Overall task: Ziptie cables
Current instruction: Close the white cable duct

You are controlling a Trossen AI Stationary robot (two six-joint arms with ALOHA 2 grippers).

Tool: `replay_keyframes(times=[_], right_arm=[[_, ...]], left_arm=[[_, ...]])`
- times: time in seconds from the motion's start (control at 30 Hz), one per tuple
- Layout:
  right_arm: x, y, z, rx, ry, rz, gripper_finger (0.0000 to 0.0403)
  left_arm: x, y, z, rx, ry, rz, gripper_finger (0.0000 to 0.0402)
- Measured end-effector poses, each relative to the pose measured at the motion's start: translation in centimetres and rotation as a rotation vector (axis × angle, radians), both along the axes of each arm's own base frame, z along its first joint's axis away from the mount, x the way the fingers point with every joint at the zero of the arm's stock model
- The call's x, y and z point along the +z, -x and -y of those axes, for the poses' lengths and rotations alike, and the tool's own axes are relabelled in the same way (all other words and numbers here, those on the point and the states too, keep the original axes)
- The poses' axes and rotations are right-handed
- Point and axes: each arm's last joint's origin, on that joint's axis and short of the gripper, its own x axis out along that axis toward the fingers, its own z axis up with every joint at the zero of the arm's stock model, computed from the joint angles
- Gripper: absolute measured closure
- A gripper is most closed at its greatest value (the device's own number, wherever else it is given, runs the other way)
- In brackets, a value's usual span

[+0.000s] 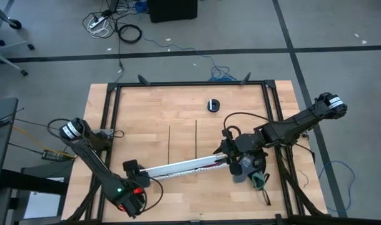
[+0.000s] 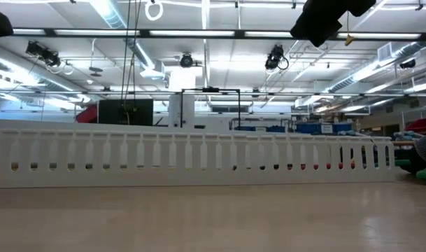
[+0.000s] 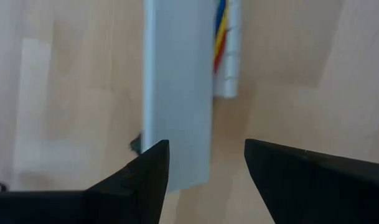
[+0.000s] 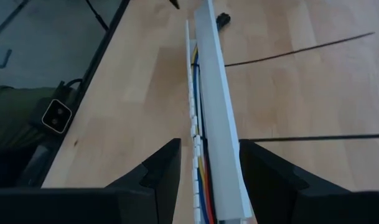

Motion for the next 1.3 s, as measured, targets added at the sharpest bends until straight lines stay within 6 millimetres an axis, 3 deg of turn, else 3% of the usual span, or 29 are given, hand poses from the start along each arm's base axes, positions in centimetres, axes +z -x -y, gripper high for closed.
replay_keyframes(times=[0.17,0.3,0.5,0.73,0.87,1.0,1.3], right_arm=[[-0.1,0.0,0.2,-0.005,0.002,-0.007,0.0244],[-0.1,-0.1,0.4,-0.011,0.009,-0.005,0.0244],[-0.1,-0.1,0.4,-0.011,0.009,-0.006,0.0244],[-0.1,-0.1,0.4,-0.01,0.008,-0.006,0.0244],[-0.1,-0.1,0.4,-0.01,0.01,-0.01,0.0244],[-0.1,0.0,0.3,-0.008,0.01,-0.012,0.0244],[-0.3,0.1,0.4,-0.004,0.024,-0.029,0.0244]], left_arm=[[0.9,-0.3,0.1,0.014,-0.029,0.011,0.0197],[2.4,-0.7,-0.3,-0.014,-0.177,0.135,0.0197],[3.6,-1.8,-0.1,-0.164,-0.257,0.188,0.0198],[4.0,-2.8,0.0,-0.157,-0.258,0.264,0.0198],[4.1,-3.4,-1.0,-0.167,-0.338,0.262,0.0194],[4.2,-4.1,-2.4,-0.126,-0.375,0.229,0.0165],[3.4,-5.0,-3.7,-0.035,-0.364,0.226,0.0055]])
